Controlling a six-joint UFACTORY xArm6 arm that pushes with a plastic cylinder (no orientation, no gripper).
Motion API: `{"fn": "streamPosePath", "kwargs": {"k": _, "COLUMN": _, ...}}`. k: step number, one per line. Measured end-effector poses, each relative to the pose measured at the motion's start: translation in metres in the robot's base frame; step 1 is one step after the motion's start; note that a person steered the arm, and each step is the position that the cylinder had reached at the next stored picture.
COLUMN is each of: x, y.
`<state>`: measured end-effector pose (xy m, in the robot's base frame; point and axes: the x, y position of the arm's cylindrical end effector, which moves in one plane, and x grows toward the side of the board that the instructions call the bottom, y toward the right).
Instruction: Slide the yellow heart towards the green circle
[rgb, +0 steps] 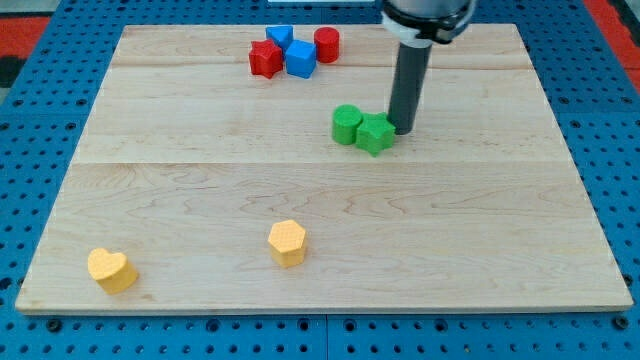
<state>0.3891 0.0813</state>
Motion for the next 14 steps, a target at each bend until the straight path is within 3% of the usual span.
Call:
{"fn": "streamPosePath", "kwargs": {"k": 2, "x": 0.000, "y": -0.050}}
{"fn": "streamPosePath", "kwargs": {"k": 3, "x": 0.003, "y": -0.047}}
{"fn": "streamPosePath", "kwargs": {"k": 4, "x": 0.011, "y": 0.011}}
{"fn": "streamPosePath", "kwargs": {"k": 5, "x": 0.062, "y": 0.056}}
{"fn": "streamPosePath", "kwargs": {"k": 7, "x": 0.201, "y": 0.040}}
{"fn": "streamPosePath", "kwargs": {"k": 8, "x": 0.230, "y": -0.006}}
{"fn": "streamPosePath", "kwargs": {"k": 10, "x": 0.229, "y": -0.088}}
{"fn": "streamPosePath", "kwargs": {"k": 11, "x": 0.229, "y": -0.198}}
{"fn": "streamPosePath", "kwargs": {"k": 12, "x": 0.229, "y": -0.273}}
{"fn": "streamPosePath", "kwargs": {"k": 14, "x": 0.224, "y": -0.336}}
